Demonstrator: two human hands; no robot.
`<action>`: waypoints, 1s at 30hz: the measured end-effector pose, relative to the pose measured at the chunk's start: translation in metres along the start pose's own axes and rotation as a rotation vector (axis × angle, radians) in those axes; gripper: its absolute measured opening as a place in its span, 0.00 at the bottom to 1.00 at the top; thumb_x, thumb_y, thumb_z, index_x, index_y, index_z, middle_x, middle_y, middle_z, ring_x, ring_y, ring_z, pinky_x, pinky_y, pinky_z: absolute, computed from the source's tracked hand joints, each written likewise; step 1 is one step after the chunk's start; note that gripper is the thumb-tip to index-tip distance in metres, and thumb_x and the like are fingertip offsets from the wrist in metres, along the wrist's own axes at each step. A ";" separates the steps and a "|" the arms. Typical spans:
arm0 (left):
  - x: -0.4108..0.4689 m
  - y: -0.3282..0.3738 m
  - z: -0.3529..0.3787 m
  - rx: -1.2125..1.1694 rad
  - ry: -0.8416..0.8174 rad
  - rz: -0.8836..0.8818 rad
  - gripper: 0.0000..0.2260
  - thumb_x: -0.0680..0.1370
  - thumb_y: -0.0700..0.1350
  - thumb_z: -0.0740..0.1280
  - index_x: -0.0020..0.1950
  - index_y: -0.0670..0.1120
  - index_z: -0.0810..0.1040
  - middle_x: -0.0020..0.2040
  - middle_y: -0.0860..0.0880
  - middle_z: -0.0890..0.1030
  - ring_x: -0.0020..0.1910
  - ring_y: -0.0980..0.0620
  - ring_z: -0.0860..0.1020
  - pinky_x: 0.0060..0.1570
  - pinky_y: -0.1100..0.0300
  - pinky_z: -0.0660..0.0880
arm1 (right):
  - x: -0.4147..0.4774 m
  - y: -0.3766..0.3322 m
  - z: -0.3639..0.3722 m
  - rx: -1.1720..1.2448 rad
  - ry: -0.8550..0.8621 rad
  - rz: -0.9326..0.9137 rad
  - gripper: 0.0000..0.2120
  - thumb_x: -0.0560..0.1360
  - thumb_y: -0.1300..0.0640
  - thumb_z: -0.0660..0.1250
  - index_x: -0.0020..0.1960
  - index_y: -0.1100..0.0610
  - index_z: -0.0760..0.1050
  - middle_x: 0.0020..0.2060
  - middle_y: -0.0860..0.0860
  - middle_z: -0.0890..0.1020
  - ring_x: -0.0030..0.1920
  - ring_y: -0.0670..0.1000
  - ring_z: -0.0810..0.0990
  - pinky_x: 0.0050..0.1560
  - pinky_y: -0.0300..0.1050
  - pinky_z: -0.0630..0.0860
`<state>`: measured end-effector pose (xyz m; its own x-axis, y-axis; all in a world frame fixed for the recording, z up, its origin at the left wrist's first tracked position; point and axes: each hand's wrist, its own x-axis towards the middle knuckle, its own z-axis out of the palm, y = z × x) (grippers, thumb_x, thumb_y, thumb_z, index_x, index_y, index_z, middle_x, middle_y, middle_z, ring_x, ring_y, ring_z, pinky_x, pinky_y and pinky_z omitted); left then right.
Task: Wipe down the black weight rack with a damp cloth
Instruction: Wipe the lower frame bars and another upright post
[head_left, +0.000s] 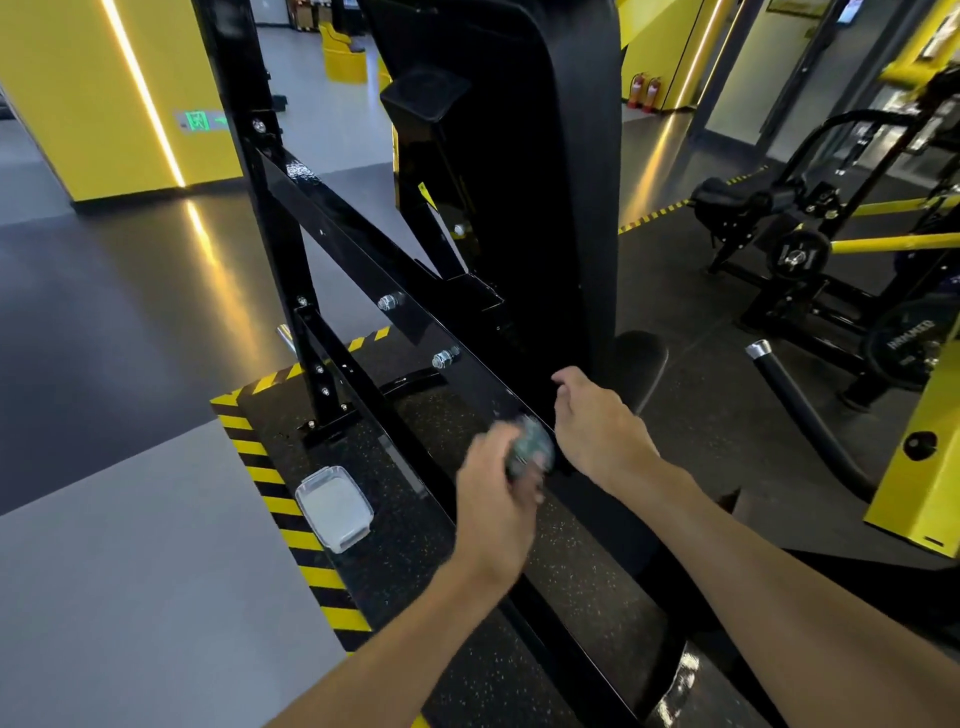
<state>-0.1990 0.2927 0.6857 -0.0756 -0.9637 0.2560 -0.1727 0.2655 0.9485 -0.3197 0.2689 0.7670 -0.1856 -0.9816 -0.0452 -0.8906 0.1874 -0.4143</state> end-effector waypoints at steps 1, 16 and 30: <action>0.013 0.001 -0.003 -0.057 0.058 -0.036 0.05 0.81 0.43 0.66 0.57 0.47 0.76 0.51 0.48 0.79 0.43 0.51 0.81 0.38 0.60 0.81 | 0.001 0.000 0.001 -0.002 -0.001 -0.003 0.17 0.85 0.53 0.50 0.72 0.51 0.64 0.49 0.52 0.79 0.45 0.53 0.76 0.50 0.53 0.74; 0.003 0.005 -0.001 -0.217 0.005 -0.165 0.10 0.81 0.40 0.66 0.50 0.57 0.74 0.42 0.55 0.81 0.35 0.51 0.82 0.34 0.59 0.80 | 0.009 -0.007 -0.005 -0.046 -0.010 -0.044 0.17 0.84 0.57 0.52 0.72 0.56 0.66 0.53 0.55 0.80 0.51 0.56 0.79 0.51 0.54 0.75; 0.045 -0.003 -0.016 -0.277 0.159 -0.366 0.04 0.83 0.43 0.64 0.52 0.52 0.70 0.37 0.50 0.77 0.27 0.52 0.77 0.26 0.59 0.76 | 0.039 -0.028 0.015 -0.033 0.005 -0.090 0.20 0.85 0.54 0.50 0.76 0.46 0.59 0.56 0.52 0.80 0.45 0.52 0.75 0.44 0.51 0.70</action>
<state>-0.1865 0.2477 0.6975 0.0959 -0.9905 -0.0990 0.1096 -0.0884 0.9900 -0.2960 0.2252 0.7630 -0.1064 -0.9943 -0.0044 -0.9169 0.0999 -0.3864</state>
